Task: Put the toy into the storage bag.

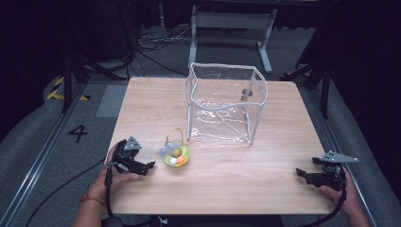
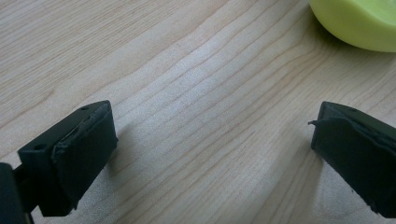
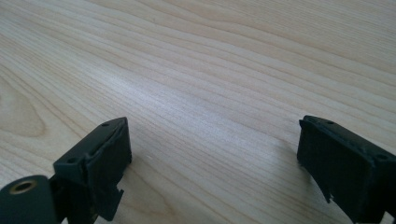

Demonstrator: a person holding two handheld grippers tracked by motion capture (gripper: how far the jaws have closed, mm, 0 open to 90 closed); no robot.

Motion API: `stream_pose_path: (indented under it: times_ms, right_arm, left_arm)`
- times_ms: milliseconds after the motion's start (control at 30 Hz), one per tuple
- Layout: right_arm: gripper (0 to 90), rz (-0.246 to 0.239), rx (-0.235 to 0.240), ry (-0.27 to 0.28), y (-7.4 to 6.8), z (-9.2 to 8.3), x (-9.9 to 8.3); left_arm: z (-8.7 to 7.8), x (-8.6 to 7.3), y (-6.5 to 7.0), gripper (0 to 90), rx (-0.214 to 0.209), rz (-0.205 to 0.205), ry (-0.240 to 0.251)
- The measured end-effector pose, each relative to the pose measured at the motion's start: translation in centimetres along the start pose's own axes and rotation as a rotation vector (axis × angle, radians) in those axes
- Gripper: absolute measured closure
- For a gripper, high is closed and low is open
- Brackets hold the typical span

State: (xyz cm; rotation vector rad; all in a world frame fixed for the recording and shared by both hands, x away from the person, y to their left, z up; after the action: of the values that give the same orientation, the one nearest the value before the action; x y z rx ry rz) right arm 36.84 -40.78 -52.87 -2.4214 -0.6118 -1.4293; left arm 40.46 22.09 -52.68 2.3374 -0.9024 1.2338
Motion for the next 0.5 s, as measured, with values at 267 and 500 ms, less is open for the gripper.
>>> stream_pose_path:
  times_ms: [267,500]
  right_arm:
    - [10.3,0.0,0.0,0.0,0.0,0.0,0.0]
    - [10.4,0.0,-0.001,-0.001,0.0,0.0,0.0]
  left_arm:
    - [-0.1,0.0,-0.1,2.0,-0.003,-0.004,-0.001]
    - [-1.0,0.4,-0.3,19.8,-0.011,-0.007,-0.019]
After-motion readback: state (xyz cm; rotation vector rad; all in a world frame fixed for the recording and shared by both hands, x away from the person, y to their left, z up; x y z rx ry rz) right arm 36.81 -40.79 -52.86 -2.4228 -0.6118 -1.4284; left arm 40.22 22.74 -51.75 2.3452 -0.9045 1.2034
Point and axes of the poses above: each handheld gripper's, and its own axes: z roughly forward along the jaws, x roughly out of its top, y roughly to its right, the point moved 5 cm from there along z, roughly forward along the jaws, and after that the axes turned 15 degrees about y, right-handed, at the moved point
